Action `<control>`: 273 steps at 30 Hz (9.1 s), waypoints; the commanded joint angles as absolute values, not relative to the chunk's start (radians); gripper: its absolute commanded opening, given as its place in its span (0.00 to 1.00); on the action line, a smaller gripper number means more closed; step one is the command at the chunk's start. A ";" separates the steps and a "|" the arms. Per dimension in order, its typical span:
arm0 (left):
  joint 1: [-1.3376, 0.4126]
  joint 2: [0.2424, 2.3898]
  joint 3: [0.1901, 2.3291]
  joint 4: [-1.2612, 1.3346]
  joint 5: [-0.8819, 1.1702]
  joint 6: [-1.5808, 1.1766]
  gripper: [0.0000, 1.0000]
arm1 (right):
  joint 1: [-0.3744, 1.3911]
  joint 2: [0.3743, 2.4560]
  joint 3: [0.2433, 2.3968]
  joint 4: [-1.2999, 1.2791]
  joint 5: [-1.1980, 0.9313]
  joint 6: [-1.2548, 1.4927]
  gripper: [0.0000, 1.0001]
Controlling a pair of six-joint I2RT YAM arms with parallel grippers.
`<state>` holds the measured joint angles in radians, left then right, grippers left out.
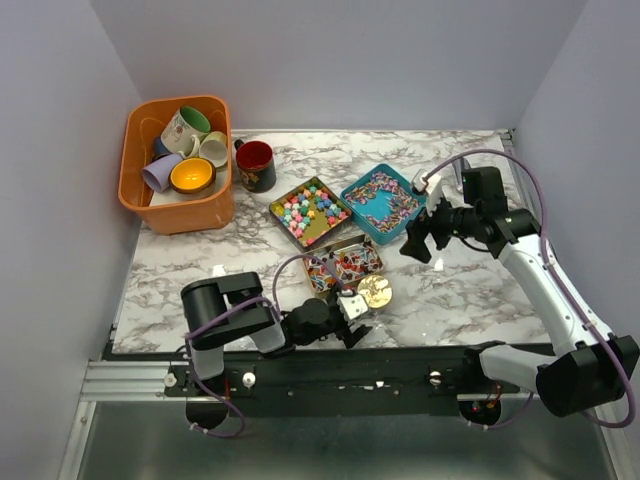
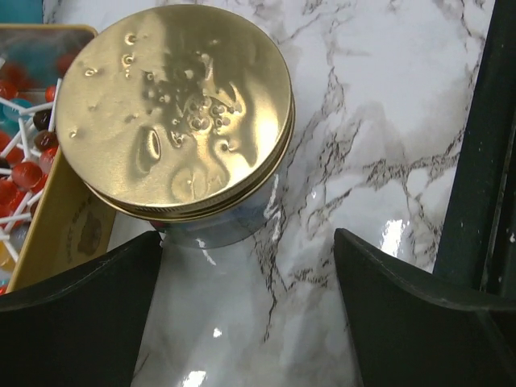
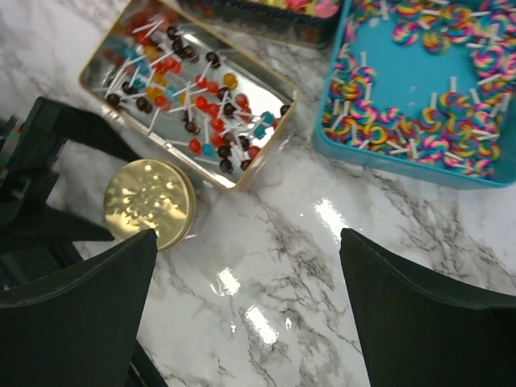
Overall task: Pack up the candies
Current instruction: Screw the bottle lid onto the packing bottle.
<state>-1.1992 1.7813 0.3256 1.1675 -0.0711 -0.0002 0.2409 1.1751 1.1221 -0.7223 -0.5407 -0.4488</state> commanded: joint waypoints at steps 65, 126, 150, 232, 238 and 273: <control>-1.187 2.094 0.460 1.448 -0.035 0.061 0.82 | 0.500 1.456 0.845 -0.819 -0.595 -1.255 0.70; -1.134 2.091 0.471 1.364 0.000 0.034 0.82 | 0.472 1.451 0.749 -0.788 -0.529 -1.295 0.63; -1.134 2.048 0.462 1.270 0.117 0.075 0.81 | 0.442 1.472 1.103 -1.169 -0.638 -1.506 1.00; -1.144 2.048 0.479 1.190 0.054 0.095 0.00 | 0.482 1.384 0.965 -0.936 -0.718 -1.522 1.00; -1.152 2.045 0.477 1.190 0.046 0.104 0.00 | 0.489 1.480 1.002 -1.015 -0.703 -1.618 0.99; -1.157 2.006 0.463 1.163 0.020 0.092 0.00 | 0.568 1.215 0.638 -0.669 -0.460 -0.756 0.83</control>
<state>-1.1606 1.9961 0.4889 1.3064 0.0643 0.0212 0.5472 1.2201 0.7109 -0.6605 -0.5507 -0.8906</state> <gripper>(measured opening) 0.870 0.799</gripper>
